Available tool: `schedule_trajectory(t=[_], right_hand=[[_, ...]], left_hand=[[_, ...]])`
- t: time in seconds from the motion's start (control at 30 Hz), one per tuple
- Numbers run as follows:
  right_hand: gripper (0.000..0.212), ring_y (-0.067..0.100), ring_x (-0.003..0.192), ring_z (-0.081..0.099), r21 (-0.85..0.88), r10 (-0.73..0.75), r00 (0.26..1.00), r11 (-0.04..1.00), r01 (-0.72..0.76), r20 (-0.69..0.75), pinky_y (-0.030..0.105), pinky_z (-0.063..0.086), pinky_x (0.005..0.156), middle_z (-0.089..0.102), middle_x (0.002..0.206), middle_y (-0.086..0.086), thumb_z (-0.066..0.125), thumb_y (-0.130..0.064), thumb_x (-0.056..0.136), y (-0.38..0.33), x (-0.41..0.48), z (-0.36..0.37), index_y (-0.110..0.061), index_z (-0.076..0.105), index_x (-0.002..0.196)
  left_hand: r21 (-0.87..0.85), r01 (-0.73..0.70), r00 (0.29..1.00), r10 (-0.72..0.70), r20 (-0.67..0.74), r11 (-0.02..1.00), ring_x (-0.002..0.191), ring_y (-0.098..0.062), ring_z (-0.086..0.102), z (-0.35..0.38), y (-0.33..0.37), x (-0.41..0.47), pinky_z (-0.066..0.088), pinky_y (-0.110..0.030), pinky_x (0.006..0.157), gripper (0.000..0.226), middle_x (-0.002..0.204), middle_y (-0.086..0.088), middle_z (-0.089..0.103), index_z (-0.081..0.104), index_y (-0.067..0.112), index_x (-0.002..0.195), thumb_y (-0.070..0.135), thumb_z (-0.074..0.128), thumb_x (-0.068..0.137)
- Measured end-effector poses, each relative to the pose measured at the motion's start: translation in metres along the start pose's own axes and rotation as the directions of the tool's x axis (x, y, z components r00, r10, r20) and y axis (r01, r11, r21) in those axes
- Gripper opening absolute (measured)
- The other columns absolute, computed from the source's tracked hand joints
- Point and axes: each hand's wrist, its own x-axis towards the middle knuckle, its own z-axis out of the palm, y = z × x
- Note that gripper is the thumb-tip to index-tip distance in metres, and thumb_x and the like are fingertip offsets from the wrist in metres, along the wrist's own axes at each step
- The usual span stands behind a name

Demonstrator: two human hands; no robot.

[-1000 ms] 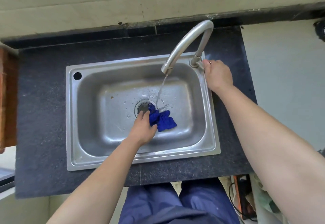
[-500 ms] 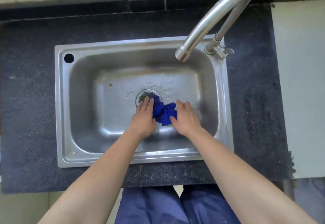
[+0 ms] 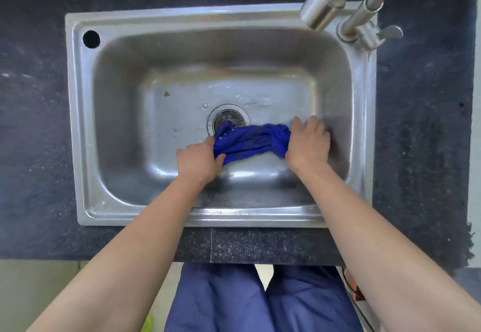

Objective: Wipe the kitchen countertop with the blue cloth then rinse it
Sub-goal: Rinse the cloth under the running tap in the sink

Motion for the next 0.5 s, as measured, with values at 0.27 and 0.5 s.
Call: schedule_trajectory(t=[0.27,0.5], right_hand=[[0.071,0.033,0.119,0.048,-0.068,-0.423,0.905,0.902,0.426,0.047,0.042,0.033,0.101,0.050,0.131,0.011,0.071,-0.034,0.080,-0.038,-0.014,0.030,-0.011,0.040,0.140],[0.017,0.029,0.093,0.060,0.201,-0.418,0.898,0.900,0.388,0.138,0.034,0.037,0.075,0.061,0.094,0.001,0.061,-0.033,0.079,-0.009,-0.017,-0.003,-0.027,0.064,0.095]], left_hand=[[0.002,-0.326,0.945,0.326,-0.033,0.945,0.152,-0.028,-0.001,0.005,0.010,-0.003,0.020,-0.049,0.116,0.098,0.166,-0.002,-0.003,0.004,0.022,0.158,0.030,0.064,0.081],[0.141,-0.345,0.938,0.344,0.027,0.928,0.123,-0.031,0.042,0.014,0.036,-0.003,0.026,-0.050,0.104,0.065,0.129,-0.006,0.054,0.044,0.029,0.137,0.063,0.058,0.083]])
